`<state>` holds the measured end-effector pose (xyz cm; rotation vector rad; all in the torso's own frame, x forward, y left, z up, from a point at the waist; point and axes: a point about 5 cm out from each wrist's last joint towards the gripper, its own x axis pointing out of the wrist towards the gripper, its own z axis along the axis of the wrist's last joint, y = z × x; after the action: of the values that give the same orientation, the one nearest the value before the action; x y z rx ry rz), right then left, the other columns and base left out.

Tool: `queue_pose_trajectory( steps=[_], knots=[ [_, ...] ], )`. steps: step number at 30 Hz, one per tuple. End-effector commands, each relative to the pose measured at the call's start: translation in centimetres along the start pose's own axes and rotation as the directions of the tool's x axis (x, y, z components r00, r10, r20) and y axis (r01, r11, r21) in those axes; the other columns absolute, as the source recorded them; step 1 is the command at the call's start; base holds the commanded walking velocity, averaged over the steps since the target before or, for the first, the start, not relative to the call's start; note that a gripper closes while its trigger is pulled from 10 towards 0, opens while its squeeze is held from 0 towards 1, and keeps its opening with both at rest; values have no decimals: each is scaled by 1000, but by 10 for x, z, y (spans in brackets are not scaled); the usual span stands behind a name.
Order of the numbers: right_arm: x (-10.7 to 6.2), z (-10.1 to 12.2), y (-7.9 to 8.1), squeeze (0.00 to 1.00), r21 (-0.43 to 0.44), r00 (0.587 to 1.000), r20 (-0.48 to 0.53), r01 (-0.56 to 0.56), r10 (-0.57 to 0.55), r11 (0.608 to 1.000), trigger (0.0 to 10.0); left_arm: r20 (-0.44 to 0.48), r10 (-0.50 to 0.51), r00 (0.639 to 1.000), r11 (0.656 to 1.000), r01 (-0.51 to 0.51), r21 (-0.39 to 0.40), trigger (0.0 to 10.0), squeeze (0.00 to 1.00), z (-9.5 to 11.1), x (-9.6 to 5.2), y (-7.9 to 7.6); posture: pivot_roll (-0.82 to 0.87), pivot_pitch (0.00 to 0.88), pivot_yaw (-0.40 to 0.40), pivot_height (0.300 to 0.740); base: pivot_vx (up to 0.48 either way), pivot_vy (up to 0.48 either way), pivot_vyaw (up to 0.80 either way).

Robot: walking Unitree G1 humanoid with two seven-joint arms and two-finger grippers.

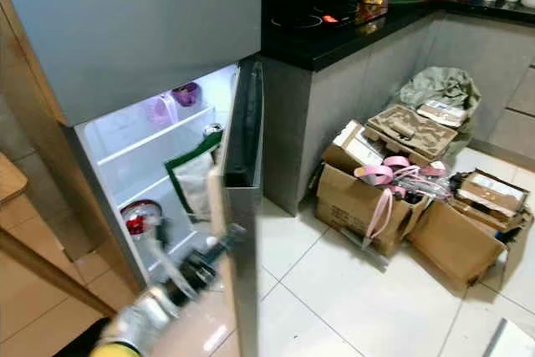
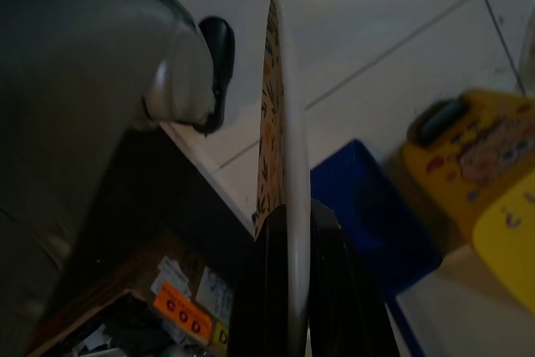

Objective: Restocking fridge

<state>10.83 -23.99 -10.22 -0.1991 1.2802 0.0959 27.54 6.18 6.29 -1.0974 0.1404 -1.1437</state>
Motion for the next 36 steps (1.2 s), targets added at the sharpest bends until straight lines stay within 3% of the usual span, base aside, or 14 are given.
queue_pose_trajectory(
  steps=[1,5,9,13,16,17,18,19,21,22,24,27,31,36],
  knots=[
    [0,-3,-1,0,10,1000,-8,3,-3,1000,10000,-56,-19,998,1000,18,-7,10000,0,-9,-6,-2,-101,6,24,740,0,0,0],
    [0,-3,-1,0,7,1000,-10,3,-3,1000,10000,-119,99,988,995,-98,13,10000,0,-17,-31,9,-98,6,24,740,0,0,0],
    [0,-3,-1,0,8,1000,-10,3,-3,1000,10000,-134,315,940,949,-312,46,10000,0,-18,-71,25,-98,8,26,740,0,0,0],
    [0,-3,0,0,11,1000,-3,2,-2,1000,10000,-91,591,801,806,-587,67,10000,0,-19,-121,36,-95,8,28,740,0,0,0],
    [0,-1,0,0,16,1000,12,6,-6,1000,10000,-72,648,758,762,-645,56,10000,0,-19,-132,38,-93,9,26,740,0,0,0],
    [0,1,-1,0,25,1000,29,10,-11,1000,10000,-57,694,717,720,-693,45,10000,0,-20,-143,39,-93,9,26,740,0,0,0],
    [-1,15,-3,0,21,995,101,15,-17,1000,10000,-36,787,615,616,-787,26,10000,0,-25,-166,39,-95,9,24,740,0,0,0],
    [-1,15,-3,0,21,995,101,15,-17,1000,10000,-36,787,615,616,-787,26,10000,0,-25,-166,39,-95,9,24,740,0,0,0],
    [-2,33,-6,0,-10,984,179,17,-15,1000,10000,-24,855,518,518,-855,22,10000,0,-31,-184,39,-98,9,22,740,0,0,0],
    [-2,33,-6,0,-10,984,179,17,-15,1000,10000,-24,855,518,518,-855,22,10000,0,-31,-184,39,-98,9,22,740,0,0,0],
    [-4,53,-8,0,-55,966,258,17,-2,998,10000,-25,902,431,431,-902,24,10000,0,-36,-198,38,-94,18,22,740,0,0,0],
    [-6,68,-8,0,-84,950,311,9,17,996,10000,-28,922,386,387,-922,24,10000,0,-40,-205,36,-94,18,22,740,0,0,0],
    [-19,127,6,0,-321,859,471,-47,203,946,10000,-58,985,163,166,-985,43,10000,0,-58,-239,28,-96,21,15,740,0,0,0],
    [-29,156,19,0,-456,794,516,-64,322,888,10000,-89,993,71,76,-996,52,10000,0,-70,-254,22,-102,20,17,740,0,0,0]
  ],
)
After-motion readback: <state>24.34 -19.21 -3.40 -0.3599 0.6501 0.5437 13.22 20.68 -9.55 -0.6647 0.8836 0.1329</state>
